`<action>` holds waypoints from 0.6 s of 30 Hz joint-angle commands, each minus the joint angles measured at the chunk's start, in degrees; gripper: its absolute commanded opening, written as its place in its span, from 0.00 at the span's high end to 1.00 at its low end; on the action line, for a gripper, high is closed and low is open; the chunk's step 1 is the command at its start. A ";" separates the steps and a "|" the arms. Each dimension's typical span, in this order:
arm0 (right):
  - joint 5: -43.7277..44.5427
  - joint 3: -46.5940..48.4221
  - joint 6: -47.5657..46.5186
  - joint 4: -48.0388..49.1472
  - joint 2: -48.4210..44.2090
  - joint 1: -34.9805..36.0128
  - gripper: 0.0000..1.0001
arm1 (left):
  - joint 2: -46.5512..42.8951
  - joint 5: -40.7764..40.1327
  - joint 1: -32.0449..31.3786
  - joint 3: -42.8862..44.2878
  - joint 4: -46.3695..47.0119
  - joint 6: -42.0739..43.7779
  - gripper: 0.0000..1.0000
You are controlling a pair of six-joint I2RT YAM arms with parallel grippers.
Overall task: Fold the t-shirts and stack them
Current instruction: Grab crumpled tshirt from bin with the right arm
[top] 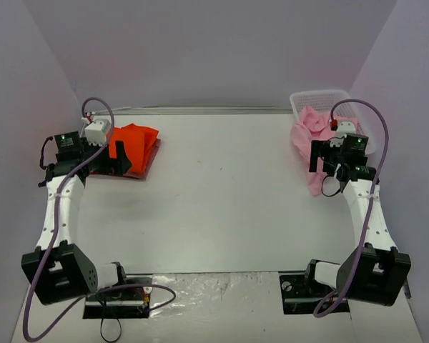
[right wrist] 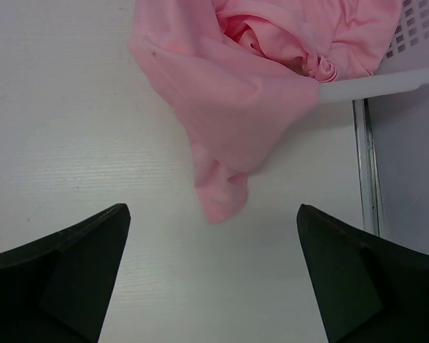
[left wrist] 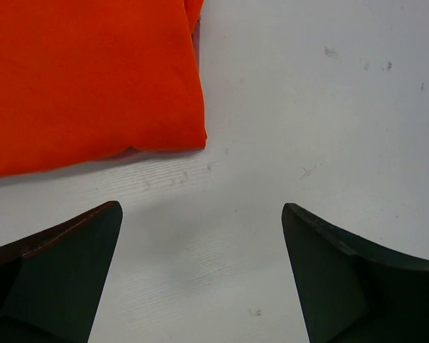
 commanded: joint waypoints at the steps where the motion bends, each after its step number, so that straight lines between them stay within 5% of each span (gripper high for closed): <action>1: 2.65 3.99 1.40 -0.27 -3.21 0.23 0.00 | -8.18 0.60 0.15 -1.32 3.26 0.68 0.06; 5: -8.40 4.02 2.74 -2.20 -8.83 -0.28 0.00 | -15.91 -4.33 0.06 -5.53 8.86 0.60 0.06; 10: -25.20 0.83 -4.98 -6.48 -6.75 -0.46 0.00 | -17.34 3.48 0.15 -7.49 8.03 -2.05 0.06; 18: -10.38 -2.06 -1.40 6.49 -7.87 2.59 0.00 | -17.32 3.84 0.23 -6.68 6.42 -0.99 0.06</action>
